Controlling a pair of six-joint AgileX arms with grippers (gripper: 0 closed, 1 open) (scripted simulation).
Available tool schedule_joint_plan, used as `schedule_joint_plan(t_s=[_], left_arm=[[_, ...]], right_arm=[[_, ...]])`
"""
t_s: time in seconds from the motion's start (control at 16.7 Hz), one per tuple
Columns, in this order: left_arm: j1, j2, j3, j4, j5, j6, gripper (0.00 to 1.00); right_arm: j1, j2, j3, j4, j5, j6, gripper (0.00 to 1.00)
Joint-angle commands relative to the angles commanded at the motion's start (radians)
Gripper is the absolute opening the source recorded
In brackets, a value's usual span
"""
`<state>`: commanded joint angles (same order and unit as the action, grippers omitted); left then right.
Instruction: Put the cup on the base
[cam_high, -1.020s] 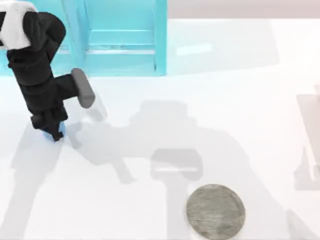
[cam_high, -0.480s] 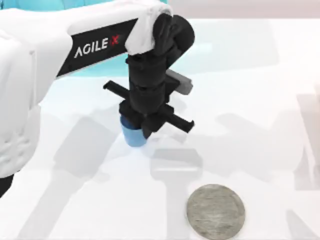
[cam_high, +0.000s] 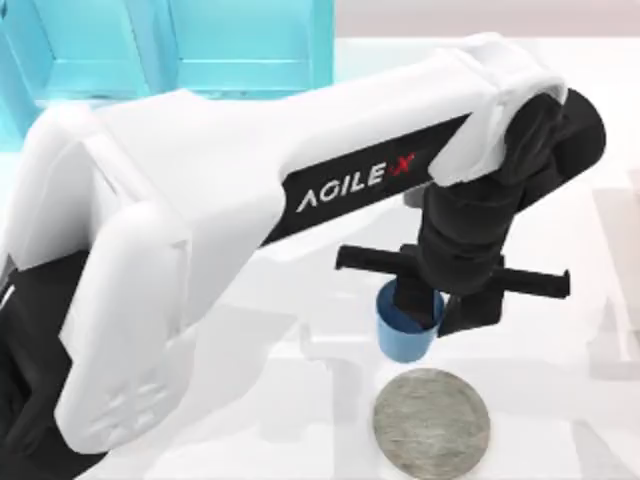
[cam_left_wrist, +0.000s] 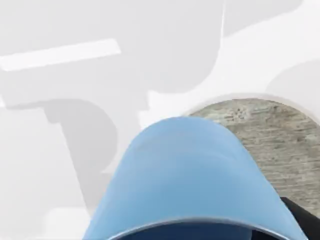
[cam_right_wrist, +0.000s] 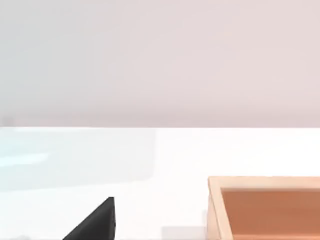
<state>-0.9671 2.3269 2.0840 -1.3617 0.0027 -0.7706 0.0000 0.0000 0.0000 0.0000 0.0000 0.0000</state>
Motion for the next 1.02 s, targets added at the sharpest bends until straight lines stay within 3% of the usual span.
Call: schedule_joint_plan(t_s=[0.18, 0.36, 0.78, 1.02], left_arm=[[-0.075, 0.012, 0.052, -0.024, -0.003, -0.184, 0.0], [-0.113, 0.016, 0.078, -0.036, -0.005, -0.273, 0.0], [-0.112, 0.013, 0.075, -0.033, -0.004, -0.281, 0.0], [-0.108, -0.004, -0.03, 0.08, 0.004, -0.275, 0.0]], right_arm=[[0.0, 0.0, 0.0, 0.0, 0.0, 0.0, 1.0], [0.0, 0.0, 0.0, 0.0, 0.0, 0.0, 1.0], [0.0, 0.0, 0.0, 0.0, 0.0, 0.0, 1.0], [0.0, 0.0, 0.0, 0.0, 0.0, 0.0, 1.0]])
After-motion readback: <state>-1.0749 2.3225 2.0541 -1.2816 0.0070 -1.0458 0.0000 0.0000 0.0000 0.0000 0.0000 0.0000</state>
